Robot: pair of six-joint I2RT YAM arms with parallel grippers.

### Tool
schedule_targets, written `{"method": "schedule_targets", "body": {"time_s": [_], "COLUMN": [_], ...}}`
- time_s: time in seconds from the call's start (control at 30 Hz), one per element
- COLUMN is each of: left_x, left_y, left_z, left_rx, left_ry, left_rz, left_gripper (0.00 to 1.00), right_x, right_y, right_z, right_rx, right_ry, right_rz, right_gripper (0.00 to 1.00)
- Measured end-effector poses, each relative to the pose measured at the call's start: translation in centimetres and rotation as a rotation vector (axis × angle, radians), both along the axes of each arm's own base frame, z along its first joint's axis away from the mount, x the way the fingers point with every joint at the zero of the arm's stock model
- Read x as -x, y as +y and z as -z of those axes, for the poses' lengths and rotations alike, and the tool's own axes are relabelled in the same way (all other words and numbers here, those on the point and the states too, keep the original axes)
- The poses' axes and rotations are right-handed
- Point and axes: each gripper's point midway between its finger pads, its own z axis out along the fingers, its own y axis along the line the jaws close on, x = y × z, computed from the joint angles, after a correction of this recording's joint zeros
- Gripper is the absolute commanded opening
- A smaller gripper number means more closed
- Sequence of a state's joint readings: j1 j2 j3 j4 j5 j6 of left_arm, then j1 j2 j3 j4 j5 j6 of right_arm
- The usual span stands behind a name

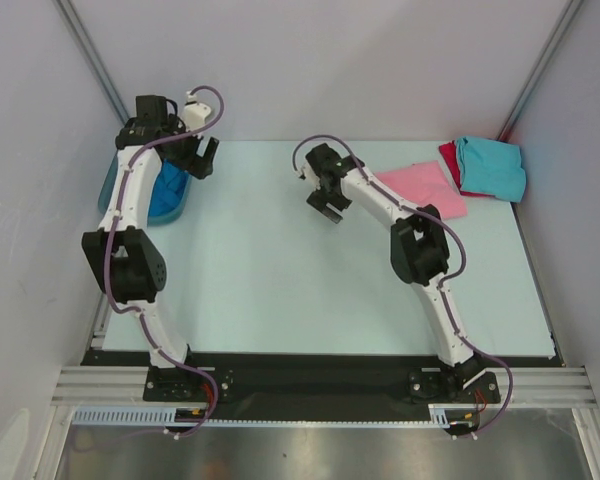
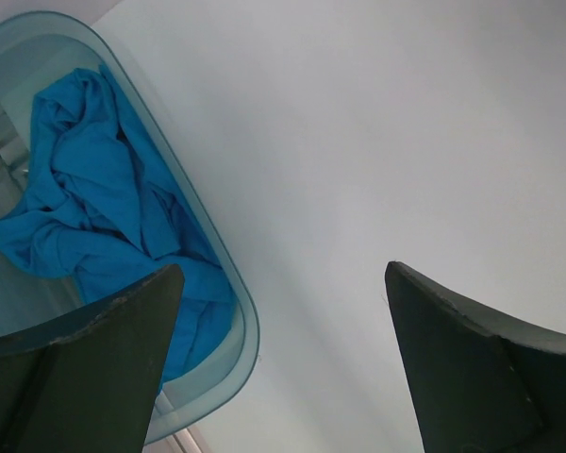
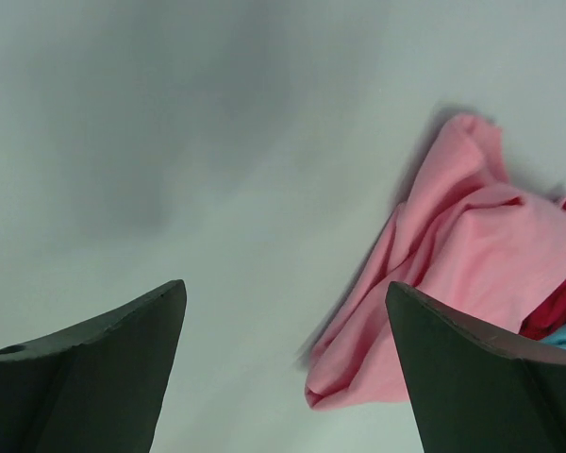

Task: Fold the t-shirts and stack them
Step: Neatly place the folded tshirt to the corner

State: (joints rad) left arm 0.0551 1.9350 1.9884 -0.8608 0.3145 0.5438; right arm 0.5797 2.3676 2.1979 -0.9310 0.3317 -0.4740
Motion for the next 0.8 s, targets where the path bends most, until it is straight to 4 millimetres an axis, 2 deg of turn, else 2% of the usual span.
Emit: {"method": "schedule_targets", "body": {"time_s": [0.13,0.27,0.47,0.8], "left_x": [1.0,0.8,0.4,0.2], "left_y": [0.0,0.1,0.3,0.9], "left_z": [0.9,0.9,0.6,0.4], "left_rx": [-0.012,-0.016,-0.021,-0.035], "left_ry": [0.011,-0.003,-0.026,-0.040], "left_rz": [0.017,0.019,0.019,0.023], "left_gripper": [0.95,0.95,0.95,0.95], "right_x": [-0.3,-0.9,-1.4,-1.3], "right_y": [-3.9,-6.7,-7.1,-7.9], "right_z": [3.8,4.3,4.1,3.7], "right_rx": [0.110,0.180,0.247,0.327], "right_ry": [0.047,0.019,-0.055,-0.139], "right_rz": [0.078,0.142,0.171,0.208], "right_gripper": [0.95,0.96,1.00,1.00]}}
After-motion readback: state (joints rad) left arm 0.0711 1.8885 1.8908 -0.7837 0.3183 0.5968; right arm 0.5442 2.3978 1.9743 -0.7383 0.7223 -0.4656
